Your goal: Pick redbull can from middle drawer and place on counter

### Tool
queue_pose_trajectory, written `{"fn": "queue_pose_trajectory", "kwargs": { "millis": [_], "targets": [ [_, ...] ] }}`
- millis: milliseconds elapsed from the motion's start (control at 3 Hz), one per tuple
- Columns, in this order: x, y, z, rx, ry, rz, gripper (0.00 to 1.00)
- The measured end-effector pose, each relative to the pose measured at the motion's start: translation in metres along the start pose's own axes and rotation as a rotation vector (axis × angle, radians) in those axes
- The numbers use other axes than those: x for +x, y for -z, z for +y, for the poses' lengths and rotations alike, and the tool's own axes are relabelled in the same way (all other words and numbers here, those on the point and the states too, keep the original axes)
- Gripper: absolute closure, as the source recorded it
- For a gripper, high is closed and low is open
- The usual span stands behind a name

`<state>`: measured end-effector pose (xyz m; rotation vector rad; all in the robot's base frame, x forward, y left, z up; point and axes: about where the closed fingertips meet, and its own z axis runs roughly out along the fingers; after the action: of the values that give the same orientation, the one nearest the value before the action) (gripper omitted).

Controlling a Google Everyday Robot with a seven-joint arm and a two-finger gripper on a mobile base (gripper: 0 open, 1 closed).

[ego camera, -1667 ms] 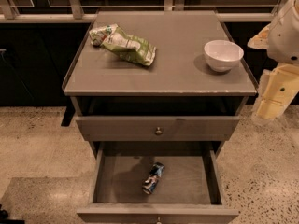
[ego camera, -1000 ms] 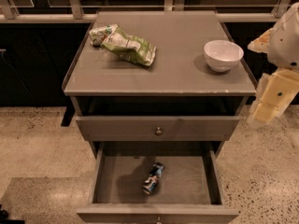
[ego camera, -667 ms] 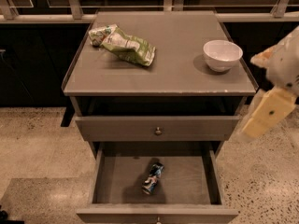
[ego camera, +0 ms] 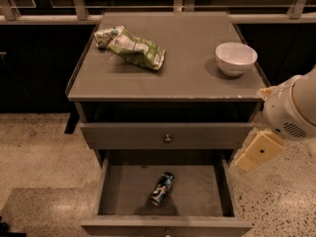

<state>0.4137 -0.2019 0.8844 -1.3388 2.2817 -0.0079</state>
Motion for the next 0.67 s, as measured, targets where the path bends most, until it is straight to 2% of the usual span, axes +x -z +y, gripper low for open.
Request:
{"fn": "queue_pose_trajectory", "kwargs": {
  "millis": [333,667],
  "targets": [
    [0.002,0.000,0.001,0.017,-0.025,-0.017,0.00],
    [0.012,-0.032,0.027,-0.009,-0.207,-0.073,0.00]
  ]
}}
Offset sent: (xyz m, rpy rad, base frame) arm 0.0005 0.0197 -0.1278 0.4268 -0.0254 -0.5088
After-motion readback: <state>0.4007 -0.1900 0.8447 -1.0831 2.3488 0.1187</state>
